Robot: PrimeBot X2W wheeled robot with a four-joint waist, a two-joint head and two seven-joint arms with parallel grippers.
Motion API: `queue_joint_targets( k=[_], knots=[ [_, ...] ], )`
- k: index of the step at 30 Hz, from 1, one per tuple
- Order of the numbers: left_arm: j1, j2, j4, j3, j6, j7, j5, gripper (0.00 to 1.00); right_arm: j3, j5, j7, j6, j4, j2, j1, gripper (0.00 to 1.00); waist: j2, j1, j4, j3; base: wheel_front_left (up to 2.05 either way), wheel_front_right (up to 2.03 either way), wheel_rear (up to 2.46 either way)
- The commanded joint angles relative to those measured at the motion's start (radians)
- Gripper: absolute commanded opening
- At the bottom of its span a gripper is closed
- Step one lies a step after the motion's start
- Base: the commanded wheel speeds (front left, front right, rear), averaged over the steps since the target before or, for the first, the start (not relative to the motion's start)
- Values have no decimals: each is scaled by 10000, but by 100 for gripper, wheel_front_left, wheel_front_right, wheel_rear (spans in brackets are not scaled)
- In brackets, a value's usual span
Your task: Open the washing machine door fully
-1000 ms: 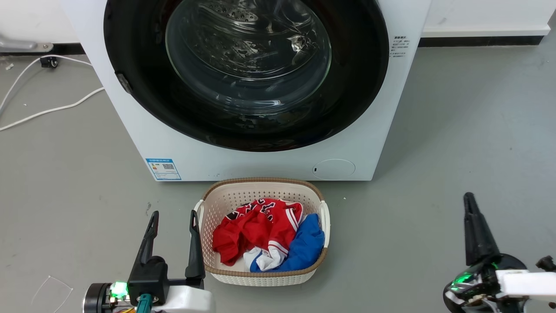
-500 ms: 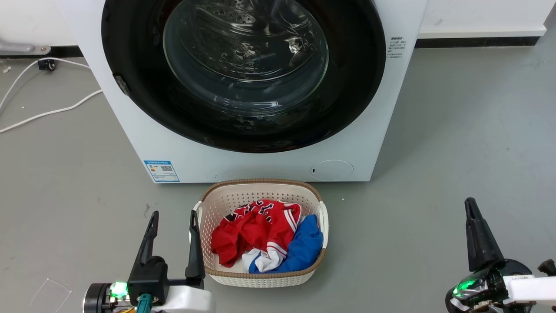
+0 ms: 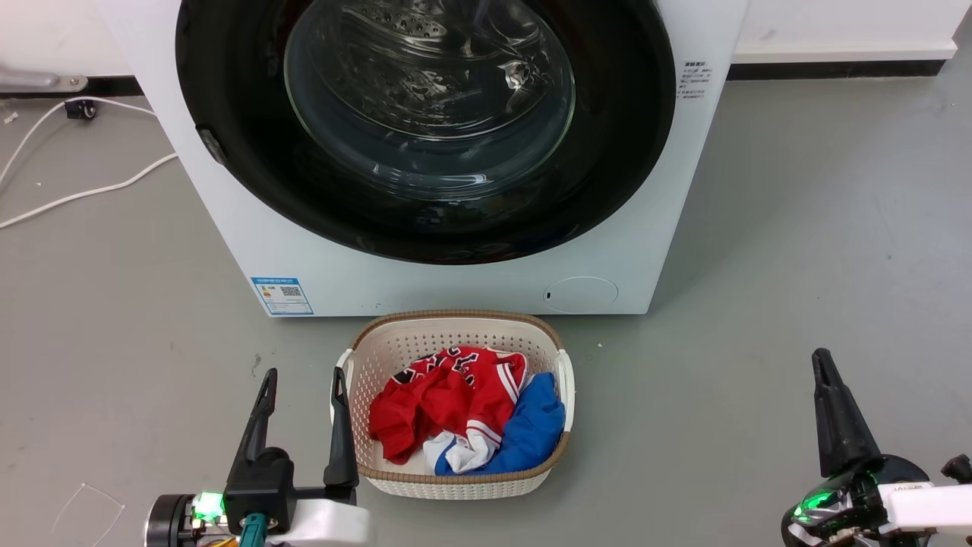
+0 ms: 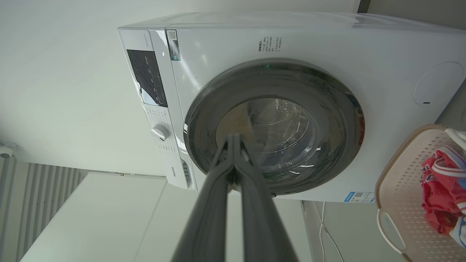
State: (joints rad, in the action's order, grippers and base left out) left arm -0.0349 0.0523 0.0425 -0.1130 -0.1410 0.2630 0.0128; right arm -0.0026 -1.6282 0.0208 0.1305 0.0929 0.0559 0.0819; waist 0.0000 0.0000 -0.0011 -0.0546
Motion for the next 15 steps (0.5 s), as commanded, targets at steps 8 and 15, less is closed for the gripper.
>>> queue_joint_targets(
  k=[8, 15],
  knots=[
    [271, -16, -86, -3, 32, 28, -97, 100, -597, 89, -167, 4, -413, 75, -714, 0, 0, 0, 69, -318, 0, 0, 0],
    [770, 58, -277, -17, 15, 28, -177, 100, -1639, -247, -583, 4, -1391, 584, -2438, 0, 0, 0, 225, -1145, 0, 0, 0]
  ],
)
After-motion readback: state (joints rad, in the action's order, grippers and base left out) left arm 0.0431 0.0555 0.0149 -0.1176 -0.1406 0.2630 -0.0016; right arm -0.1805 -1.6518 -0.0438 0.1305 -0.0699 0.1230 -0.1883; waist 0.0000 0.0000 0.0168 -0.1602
